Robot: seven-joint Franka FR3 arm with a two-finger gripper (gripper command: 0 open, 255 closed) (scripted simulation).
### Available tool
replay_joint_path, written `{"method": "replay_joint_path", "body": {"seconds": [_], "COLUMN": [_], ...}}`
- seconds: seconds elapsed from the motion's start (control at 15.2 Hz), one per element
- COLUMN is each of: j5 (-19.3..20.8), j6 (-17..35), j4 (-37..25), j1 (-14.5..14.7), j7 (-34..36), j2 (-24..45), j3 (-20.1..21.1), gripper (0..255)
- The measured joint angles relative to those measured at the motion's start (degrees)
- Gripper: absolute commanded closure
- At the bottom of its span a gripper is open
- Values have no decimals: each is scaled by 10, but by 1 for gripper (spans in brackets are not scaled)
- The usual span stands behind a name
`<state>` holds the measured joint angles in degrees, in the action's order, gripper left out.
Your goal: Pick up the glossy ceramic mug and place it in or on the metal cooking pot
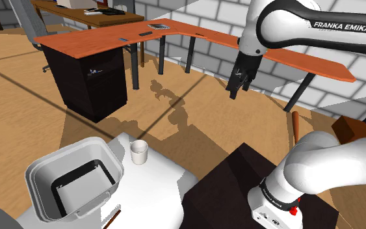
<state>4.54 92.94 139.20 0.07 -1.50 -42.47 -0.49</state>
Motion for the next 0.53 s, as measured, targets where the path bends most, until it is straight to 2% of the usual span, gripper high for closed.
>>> {"method": "replay_joint_path", "body": {"seconds": [0.2,0.53], "j5": [-7,-31], "j6": [22,115], "j4": [11,45], "j1": [4,18], "j7": [10,46], "j2": [9,63], "j3": [6,30], "gripper": [0,0]}}
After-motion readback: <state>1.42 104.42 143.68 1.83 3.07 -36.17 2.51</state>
